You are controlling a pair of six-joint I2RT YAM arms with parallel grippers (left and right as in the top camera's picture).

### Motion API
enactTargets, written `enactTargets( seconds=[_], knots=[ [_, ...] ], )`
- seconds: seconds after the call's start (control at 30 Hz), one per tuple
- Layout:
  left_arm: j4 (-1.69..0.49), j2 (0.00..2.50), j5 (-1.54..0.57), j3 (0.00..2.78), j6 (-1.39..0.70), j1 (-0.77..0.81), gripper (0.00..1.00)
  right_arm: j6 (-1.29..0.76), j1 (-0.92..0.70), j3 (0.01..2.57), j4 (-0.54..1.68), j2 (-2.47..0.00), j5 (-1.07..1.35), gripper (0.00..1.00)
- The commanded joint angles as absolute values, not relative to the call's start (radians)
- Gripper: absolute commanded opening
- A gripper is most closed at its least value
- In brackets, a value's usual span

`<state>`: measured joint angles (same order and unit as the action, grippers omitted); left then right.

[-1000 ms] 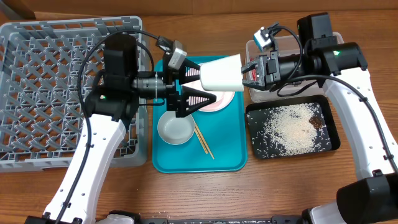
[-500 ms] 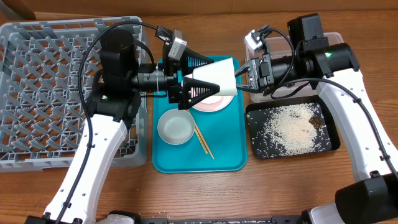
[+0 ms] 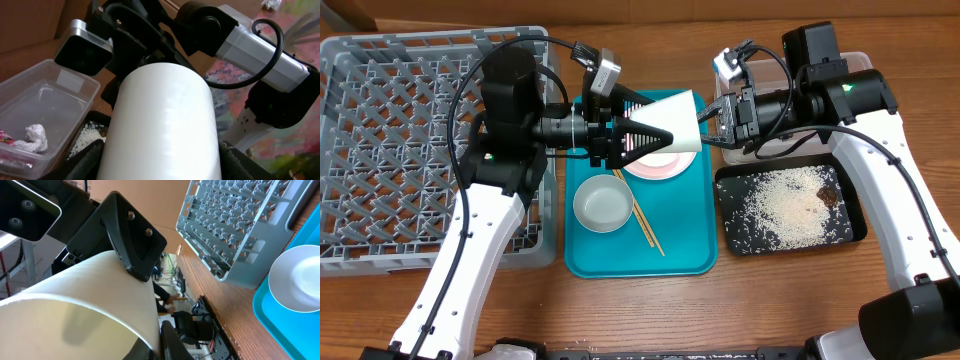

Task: Sort waste into correct bins and load items into the dishwasher
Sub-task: 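Lift the cup and hand it to the left gripper above the tray, then carry the cup with the left gripper and set it in the dish rack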

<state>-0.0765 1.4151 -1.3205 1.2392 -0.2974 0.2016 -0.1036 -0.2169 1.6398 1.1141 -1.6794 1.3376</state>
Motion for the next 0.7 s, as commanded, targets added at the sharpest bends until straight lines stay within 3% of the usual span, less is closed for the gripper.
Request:
enactTargets(
  seconds=[0.0,0.13,0.53,0.67],
  knots=[
    [-0.078,1.422,-1.29,1.259,-0.292,0.204,0.45,-0.1,-0.228,1.637,1.112,-1.68,1.36,0.13],
    [-0.115,1.422,-1.252,1.259,-0.282,0.2,0.33,-0.1,-0.224,1.637,1.117,-1.68,1.274,0.47],
    [-0.589,1.417,-0.956,1.259,-0.043,0.008,0.12,-0.1,-0.023,1.637,1.252,-1.679,0.785,0.59],
    [-0.752,1.39,-0.759,1.26,-0.032,-0.092,0.11,-0.065,0.057,1.637,1.333,-1.673,0.615,0.61]
  ],
)
